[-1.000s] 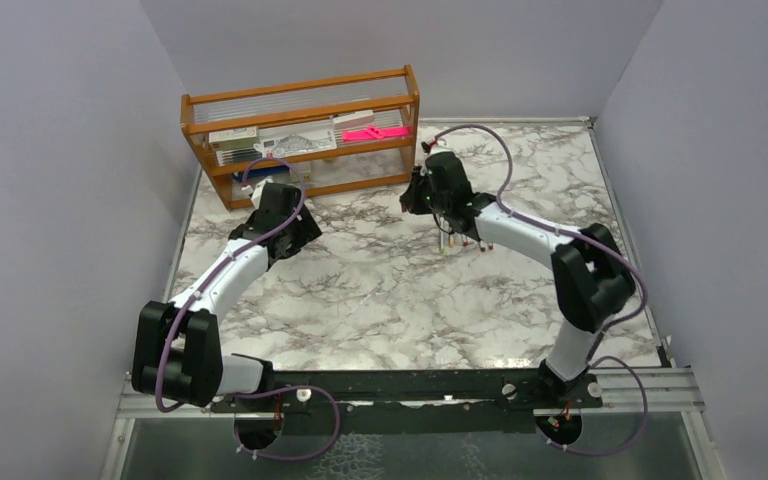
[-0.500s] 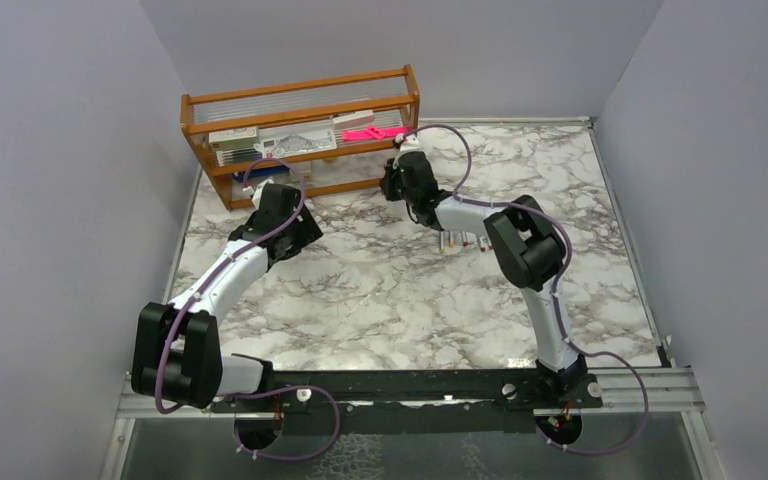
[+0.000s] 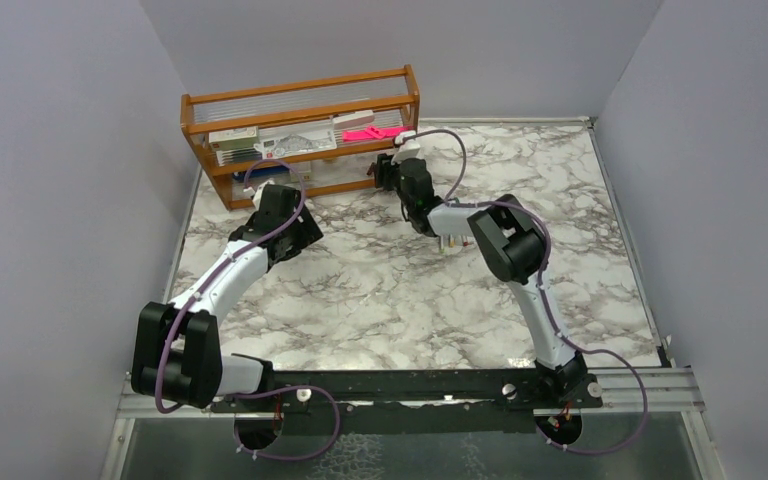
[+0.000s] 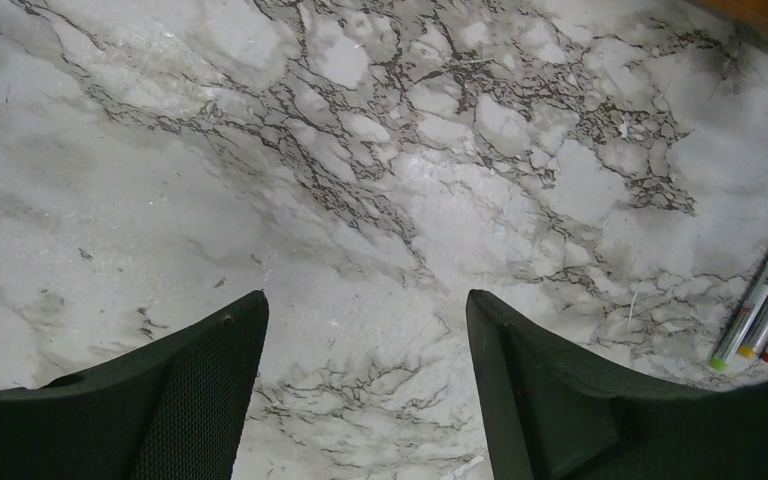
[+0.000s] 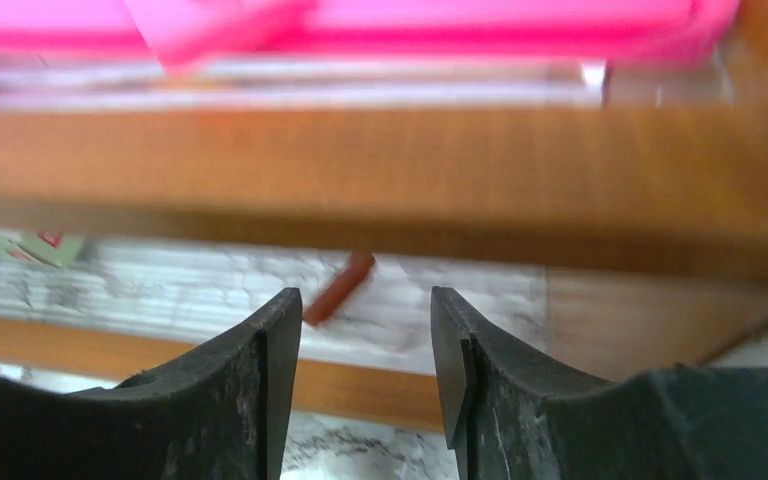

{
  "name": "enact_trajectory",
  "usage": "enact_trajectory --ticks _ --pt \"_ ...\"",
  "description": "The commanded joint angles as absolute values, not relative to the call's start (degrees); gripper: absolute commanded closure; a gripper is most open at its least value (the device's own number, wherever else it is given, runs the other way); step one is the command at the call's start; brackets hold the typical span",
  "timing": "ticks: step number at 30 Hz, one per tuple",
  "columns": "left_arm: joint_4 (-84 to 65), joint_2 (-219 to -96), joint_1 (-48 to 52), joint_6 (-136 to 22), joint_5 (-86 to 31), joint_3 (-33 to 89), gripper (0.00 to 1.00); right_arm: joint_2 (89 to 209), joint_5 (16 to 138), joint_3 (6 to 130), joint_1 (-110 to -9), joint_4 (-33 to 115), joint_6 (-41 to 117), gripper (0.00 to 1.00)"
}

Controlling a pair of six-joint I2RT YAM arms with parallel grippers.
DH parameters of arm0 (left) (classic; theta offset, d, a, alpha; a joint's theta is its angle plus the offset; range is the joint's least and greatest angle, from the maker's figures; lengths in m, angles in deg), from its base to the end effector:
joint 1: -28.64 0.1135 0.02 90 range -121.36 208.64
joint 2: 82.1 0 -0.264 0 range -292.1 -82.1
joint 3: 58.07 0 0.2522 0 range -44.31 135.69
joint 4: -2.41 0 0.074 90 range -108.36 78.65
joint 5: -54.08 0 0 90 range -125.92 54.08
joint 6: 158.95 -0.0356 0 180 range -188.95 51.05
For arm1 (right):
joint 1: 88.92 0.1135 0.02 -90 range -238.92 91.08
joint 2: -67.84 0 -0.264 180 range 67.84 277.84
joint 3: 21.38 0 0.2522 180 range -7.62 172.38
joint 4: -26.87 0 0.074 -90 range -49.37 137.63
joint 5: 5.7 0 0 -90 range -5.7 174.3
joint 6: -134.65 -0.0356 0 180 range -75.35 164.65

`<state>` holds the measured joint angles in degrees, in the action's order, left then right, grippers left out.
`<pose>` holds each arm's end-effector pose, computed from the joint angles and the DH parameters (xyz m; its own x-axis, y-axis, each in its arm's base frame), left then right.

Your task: Insert the pens into the pen caps

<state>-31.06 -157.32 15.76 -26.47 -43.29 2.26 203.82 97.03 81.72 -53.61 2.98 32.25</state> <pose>0.2633 -0.0555 0.2223 -0.6305 -0.5429 -0.5548 -0.3902 0.8395 -0.3780 0.4362 0.2994 0.1431 -0.2075 0.1097 -0.9721 -0.3498 0.9197 0.1785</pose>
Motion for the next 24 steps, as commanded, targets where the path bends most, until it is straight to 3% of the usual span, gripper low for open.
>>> enact_trajectory --ticks 1,10,16,21,24 --pt "-30.02 -157.84 15.46 -26.95 -42.20 1.85 0.26 204.37 98.59 77.22 -53.24 -5.68 34.20 0.49" --pt "-26.51 -159.12 13.99 -27.09 -41.33 1.77 0.28 187.93 97.33 54.07 -52.65 -17.13 32.68 0.50" --pt "-25.86 -163.32 4.72 -27.54 -47.67 5.39 0.28 174.91 97.74 41.09 -52.53 -19.17 31.46 0.51" --pt "-25.76 -168.40 -1.04 -27.29 -48.30 10.14 0.28 165.99 99.93 39.48 -52.53 -4.77 30.33 0.50" --pt "-24.72 -169.87 -2.13 -27.71 -47.96 11.51 0.28 161.49 107.33 41.61 -52.54 9.17 26.51 0.42"
